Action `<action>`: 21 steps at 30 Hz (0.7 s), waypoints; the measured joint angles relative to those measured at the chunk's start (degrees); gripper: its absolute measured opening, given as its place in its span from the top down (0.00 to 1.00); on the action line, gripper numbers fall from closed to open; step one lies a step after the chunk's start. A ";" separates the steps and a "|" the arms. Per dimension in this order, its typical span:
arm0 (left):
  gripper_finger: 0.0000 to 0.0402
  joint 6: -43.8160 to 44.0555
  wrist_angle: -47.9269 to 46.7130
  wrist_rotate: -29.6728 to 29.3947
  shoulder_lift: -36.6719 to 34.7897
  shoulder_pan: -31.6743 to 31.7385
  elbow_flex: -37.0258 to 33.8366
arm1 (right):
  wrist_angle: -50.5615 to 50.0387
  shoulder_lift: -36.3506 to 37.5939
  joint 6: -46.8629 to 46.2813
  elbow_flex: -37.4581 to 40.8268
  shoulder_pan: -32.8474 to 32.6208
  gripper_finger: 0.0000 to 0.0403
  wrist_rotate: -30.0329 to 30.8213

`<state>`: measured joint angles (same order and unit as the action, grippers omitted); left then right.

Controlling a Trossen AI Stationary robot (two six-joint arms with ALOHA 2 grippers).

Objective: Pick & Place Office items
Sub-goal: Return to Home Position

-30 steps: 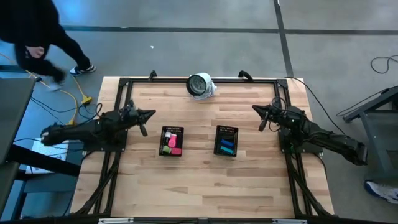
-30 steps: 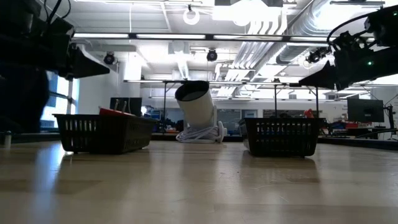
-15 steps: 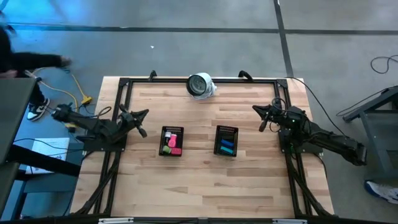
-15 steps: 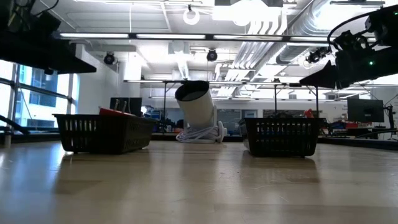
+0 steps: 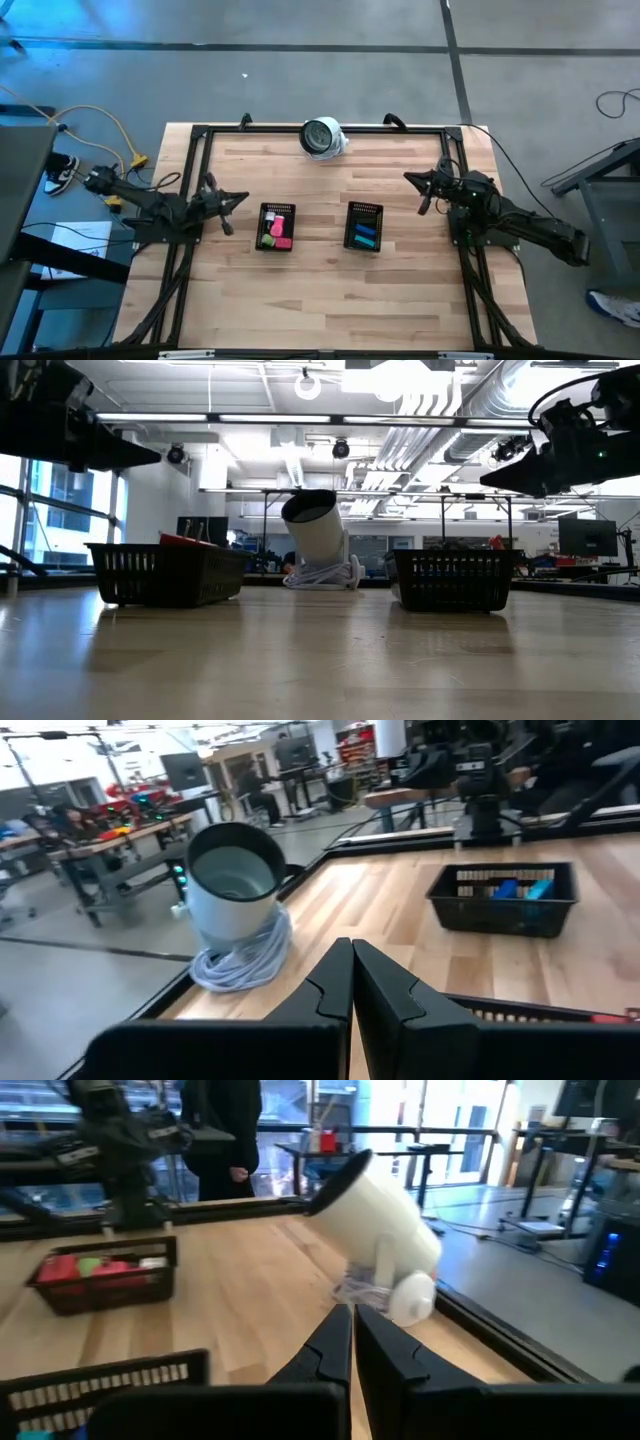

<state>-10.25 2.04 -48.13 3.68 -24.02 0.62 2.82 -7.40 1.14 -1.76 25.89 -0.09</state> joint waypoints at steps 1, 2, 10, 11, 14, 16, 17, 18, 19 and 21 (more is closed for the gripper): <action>1.00 0.49 0.20 1.57 0.25 0.88 0.00 | -0.05 0.00 0.01 0.00 0.00 0.99 -0.70; 1.00 0.91 0.33 2.97 0.59 1.79 0.00 | -0.23 0.00 -0.01 0.00 0.00 0.99 -1.52; 1.00 6.27 0.86 14.23 9.81 10.11 -0.04 | -4.32 -0.04 -2.76 -0.22 -0.02 0.99 -7.68; 1.00 6.94 0.88 16.06 11.28 11.31 -0.04 | -4.39 -0.04 -3.09 -0.22 0.00 0.99 -7.69; 1.00 8.43 0.90 21.32 14.87 15.13 -0.04 | -4.43 -0.04 -4.10 -0.22 0.00 0.99 -9.00; 1.00 8.56 0.96 24.97 16.02 17.51 -0.04 | -4.43 -0.04 -3.68 -0.22 0.00 0.99 -10.59; 1.00 8.41 1.13 26.26 16.13 18.60 -0.04 | -4.43 -0.04 -3.03 -0.24 -0.02 0.99 -10.83; 1.00 8.12 1.32 27.53 16.06 19.60 -0.04 | -4.46 -0.04 -2.65 -0.24 -0.01 0.99 -10.56; 1.00 7.61 1.39 28.83 15.94 20.55 -0.04 | -4.54 -0.04 -2.58 -0.25 -0.02 0.99 -9.81; 1.00 6.66 1.41 31.20 15.57 22.21 -0.04 | -4.88 -0.04 -2.84 -0.31 0.00 0.99 -7.30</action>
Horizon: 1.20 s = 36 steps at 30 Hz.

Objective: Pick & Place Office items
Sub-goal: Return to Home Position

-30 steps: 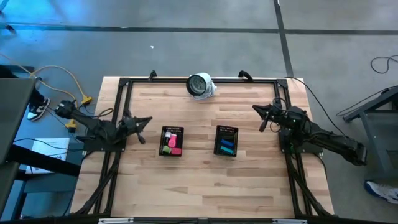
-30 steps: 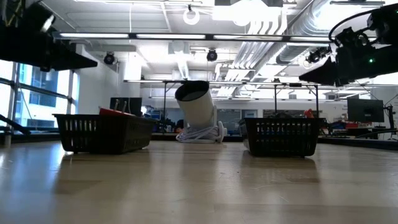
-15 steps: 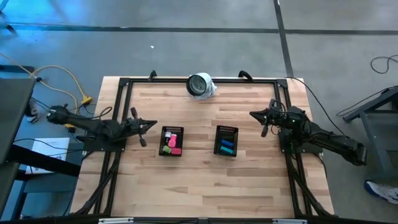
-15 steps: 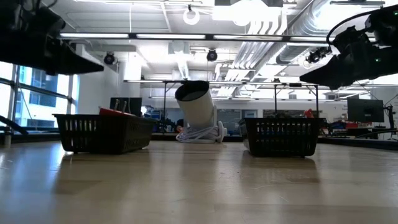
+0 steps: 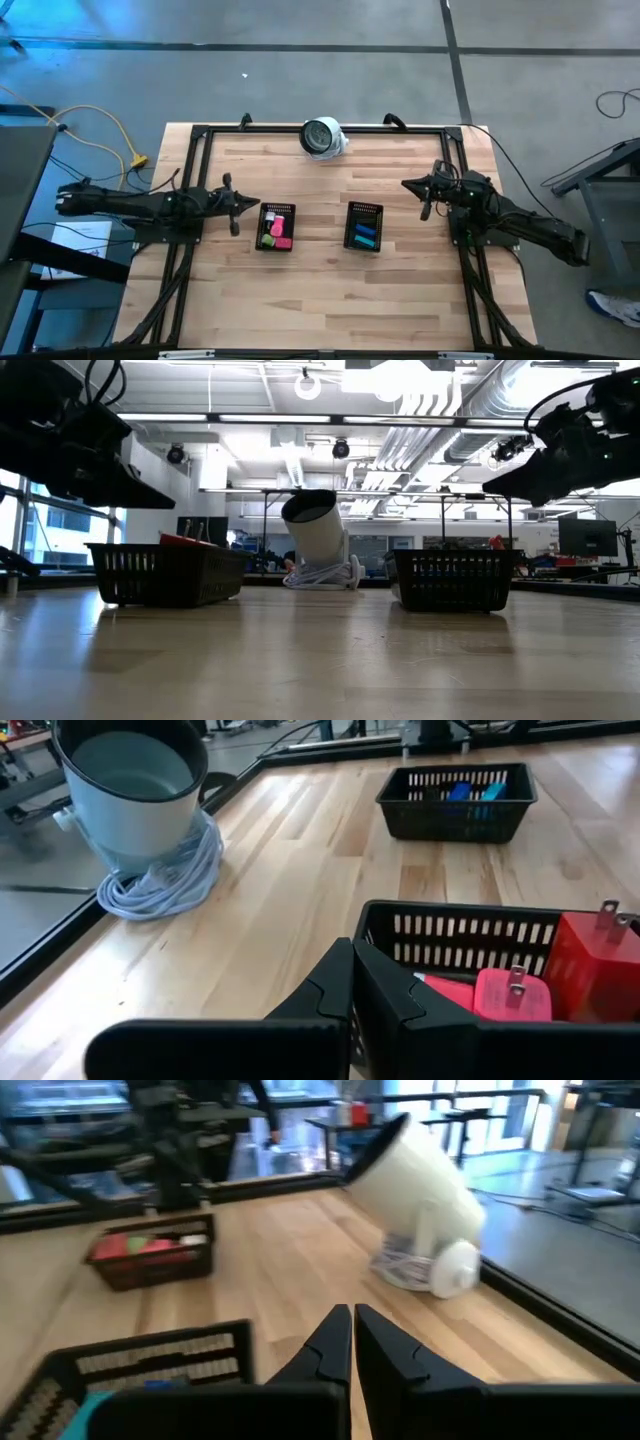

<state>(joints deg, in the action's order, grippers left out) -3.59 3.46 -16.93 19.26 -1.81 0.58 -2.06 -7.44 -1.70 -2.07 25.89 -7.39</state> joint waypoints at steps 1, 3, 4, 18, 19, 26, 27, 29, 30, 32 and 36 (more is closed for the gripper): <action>1.00 -0.31 -0.02 0.72 -0.10 0.73 0.00 | -0.27 0.00 -0.30 0.00 -0.01 0.99 1.39; 1.00 -0.77 -0.04 2.03 -0.14 2.05 0.00 | -0.60 -0.04 -1.33 0.00 0.00 0.99 3.65; 1.00 -0.83 -0.02 2.29 -0.14 2.57 0.00 | -0.69 -0.14 -1.56 0.00 0.00 0.99 4.37; 1.00 -2.25 4.58 2.47 -0.16 3.80 0.02 | -0.68 -1.62 -1.56 0.11 -0.02 0.99 4.51; 1.00 -2.57 4.53 2.46 -0.15 3.80 0.02 | -0.64 -1.62 -1.55 0.11 -0.02 0.99 4.51; 1.00 -2.88 4.42 1.97 -0.14 3.79 0.02 | 0.63 -1.62 -1.53 0.28 -0.01 0.99 4.49; 1.00 -3.43 4.41 1.92 -0.14 3.79 0.02 | 0.70 -1.62 -1.52 0.31 -0.01 0.99 4.49; 1.00 -3.75 4.38 1.86 -0.14 3.79 0.02 | 0.78 -1.62 -1.52 0.31 0.00 0.99 4.47; 1.00 -3.20 4.38 1.86 -0.14 3.79 0.02 | 0.81 -1.62 -1.53 0.31 -0.01 0.99 4.47; 1.00 -0.78 4.38 1.86 -0.14 3.79 0.02 | 0.85 -1.62 -1.52 0.31 0.00 0.99 4.47; 1.00 1.88 4.57 1.86 -0.14 3.79 0.02 | 0.94 -1.62 -1.53 0.31 -0.01 0.99 4.47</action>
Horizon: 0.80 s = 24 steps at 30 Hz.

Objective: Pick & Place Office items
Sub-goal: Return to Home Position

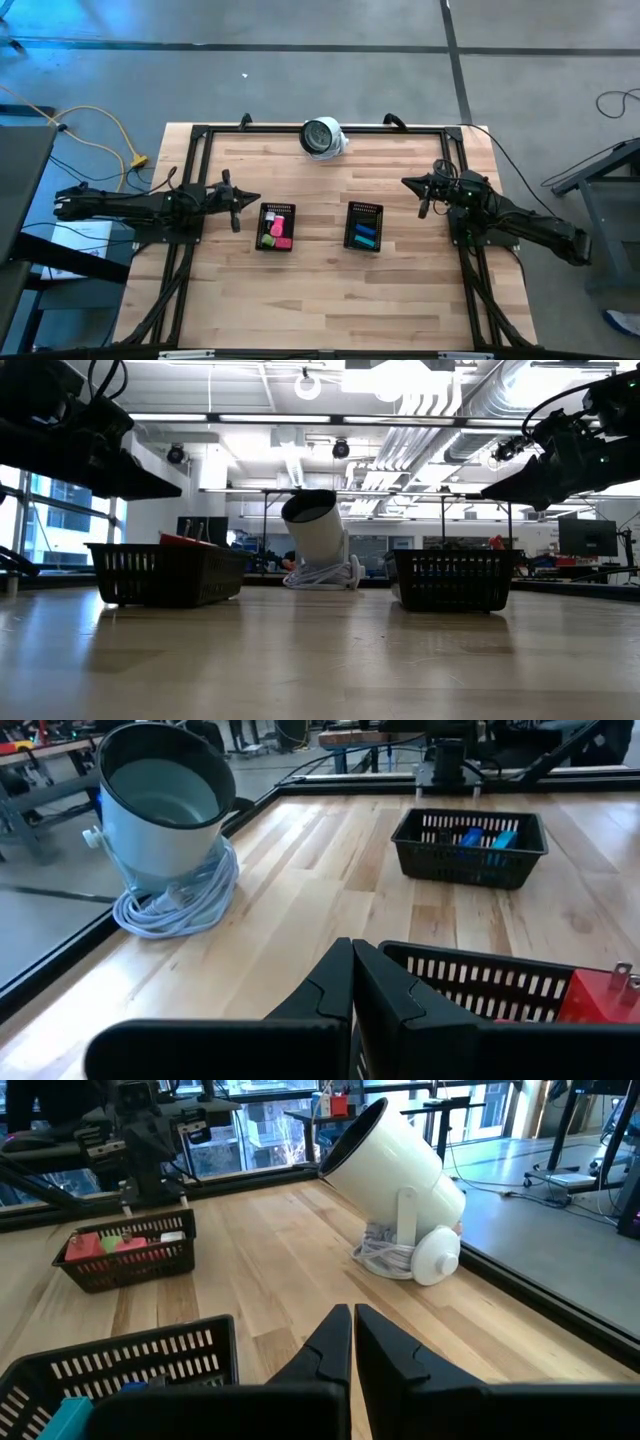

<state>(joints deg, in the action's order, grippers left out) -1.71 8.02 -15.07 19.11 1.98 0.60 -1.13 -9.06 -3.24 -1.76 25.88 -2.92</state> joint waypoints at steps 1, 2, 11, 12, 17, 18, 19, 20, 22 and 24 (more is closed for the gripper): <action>1.00 0.00 0.02 0.02 0.00 0.00 0.00 | 0.02 0.00 0.01 0.00 0.00 0.99 0.00; 1.00 0.01 0.03 0.00 0.00 0.00 0.00 | 0.03 0.00 -0.01 0.00 0.01 0.99 0.00; 1.00 0.01 0.18 0.02 0.00 0.00 0.00 | 0.13 0.00 0.01 0.00 0.00 0.99 0.00; 1.00 0.01 0.18 0.02 0.00 0.00 0.00 | 0.13 0.00 0.01 0.00 0.00 0.99 0.00; 1.00 0.01 0.18 0.02 0.00 0.00 0.00 | 0.15 0.00 0.01 0.00 0.00 0.99 0.00; 1.00 0.01 0.18 0.02 0.00 0.00 0.00 | 0.17 0.00 0.01 0.00 0.01 0.99 0.00; 1.00 0.01 0.18 0.02 0.00 0.00 0.00 | 0.17 0.00 0.01 0.00 0.01 0.99 0.00; 1.00 0.01 0.12 0.02 -0.13 -0.09 0.00 | 0.17 0.00 0.01 0.00 0.01 0.99 0.00; 1.00 0.01 -0.28 0.07 -2.12 -0.24 0.00 | 0.17 -0.01 0.01 0.00 -0.01 0.99 0.00; 1.00 0.01 -0.08 0.13 -5.59 -0.11 0.00 | 0.15 0.00 0.01 0.00 0.01 0.99 -0.02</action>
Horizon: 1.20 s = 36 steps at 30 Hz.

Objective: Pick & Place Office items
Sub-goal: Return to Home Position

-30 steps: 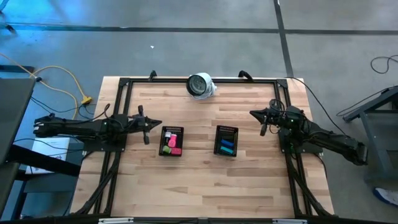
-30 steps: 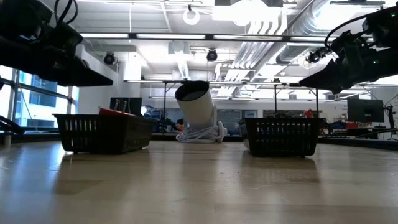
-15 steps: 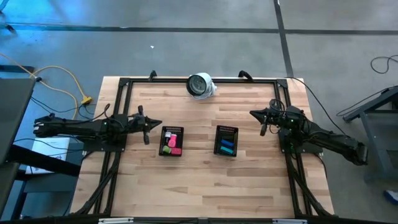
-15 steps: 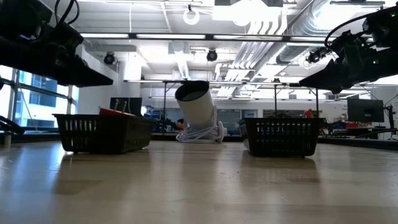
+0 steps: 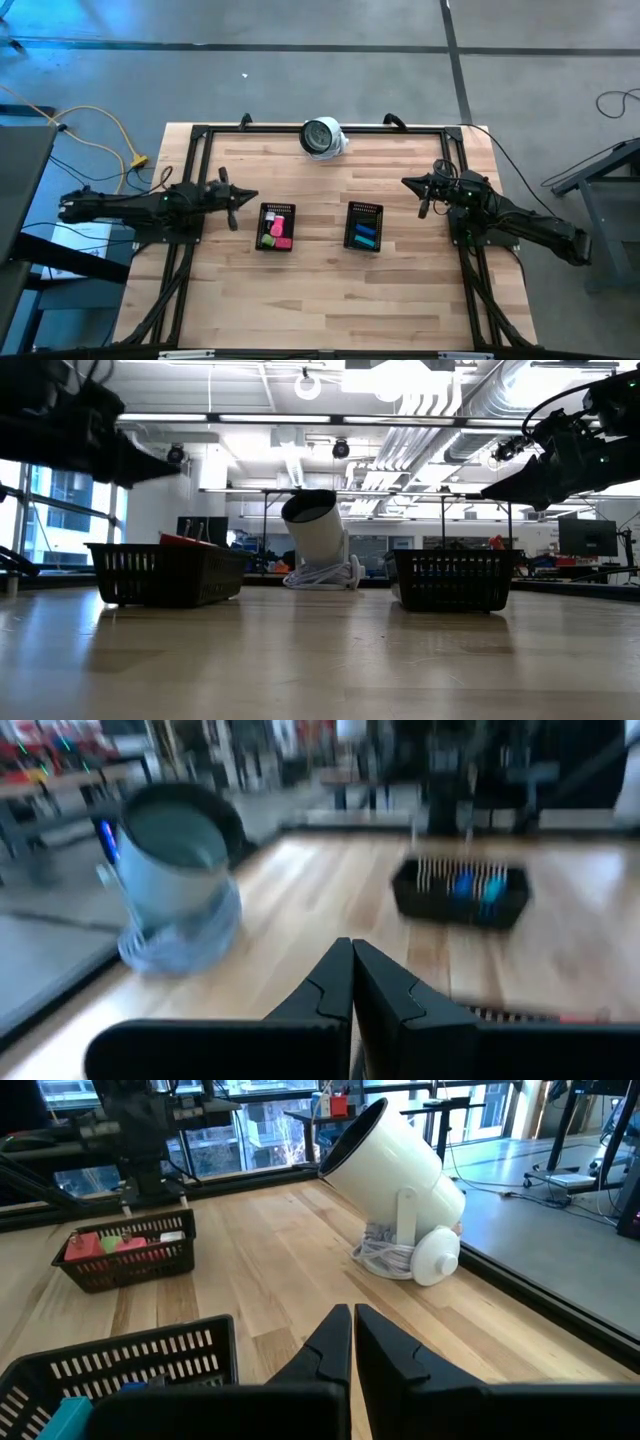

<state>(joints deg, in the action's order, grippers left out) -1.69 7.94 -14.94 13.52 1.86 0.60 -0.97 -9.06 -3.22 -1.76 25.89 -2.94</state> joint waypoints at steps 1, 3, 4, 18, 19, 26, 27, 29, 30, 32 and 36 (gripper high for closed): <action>1.00 0.00 0.00 0.00 -2.35 0.17 0.00 | 0.00 -0.02 0.00 0.00 -0.02 0.99 0.02; 1.00 0.00 0.02 0.00 -7.54 0.39 0.00 | -0.02 -0.02 0.00 0.00 0.00 0.99 0.02; 1.00 0.01 0.09 0.00 -9.82 0.53 0.00 | -0.04 -0.02 0.00 0.00 0.00 0.99 0.02; 1.00 0.02 13.36 -0.08 -12.39 1.03 0.02 | -0.11 -0.22 0.00 -0.07 -0.02 0.99 -0.14; 1.00 0.02 13.42 -0.08 -12.42 1.03 0.02 | -0.11 -0.22 0.01 -0.07 -0.01 0.99 -0.05; 1.00 0.13 13.29 -0.08 -12.42 1.03 0.04 | -0.11 -0.22 0.00 -0.07 -0.02 0.99 -0.07; 1.00 0.68 12.66 -0.08 -12.70 1.03 0.04 | -0.11 -0.22 0.00 -0.07 -0.02 0.99 -0.07; 1.00 3.84 9.86 -0.08 -13.37 1.03 0.04 | -0.13 -0.22 0.01 -0.07 -0.02 0.99 -0.03; 1.00 5.35 8.64 -0.04 -13.36 1.03 0.04 | -0.13 -0.22 0.01 -0.07 -0.01 0.99 -0.05; 1.00 8.55 4.08 0.02 -13.31 1.03 0.04 | -0.13 -0.22 0.00 -0.07 0.00 0.99 0.00; 1.00 12.78 -1.88 0.07 -13.31 1.03 0.09 | -0.15 -0.22 0.00 -0.09 -0.02 0.99 -0.07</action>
<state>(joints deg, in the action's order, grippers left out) 11.09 6.06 -14.87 0.21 2.90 0.69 -1.13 -9.28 -3.22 -1.85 25.87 -3.01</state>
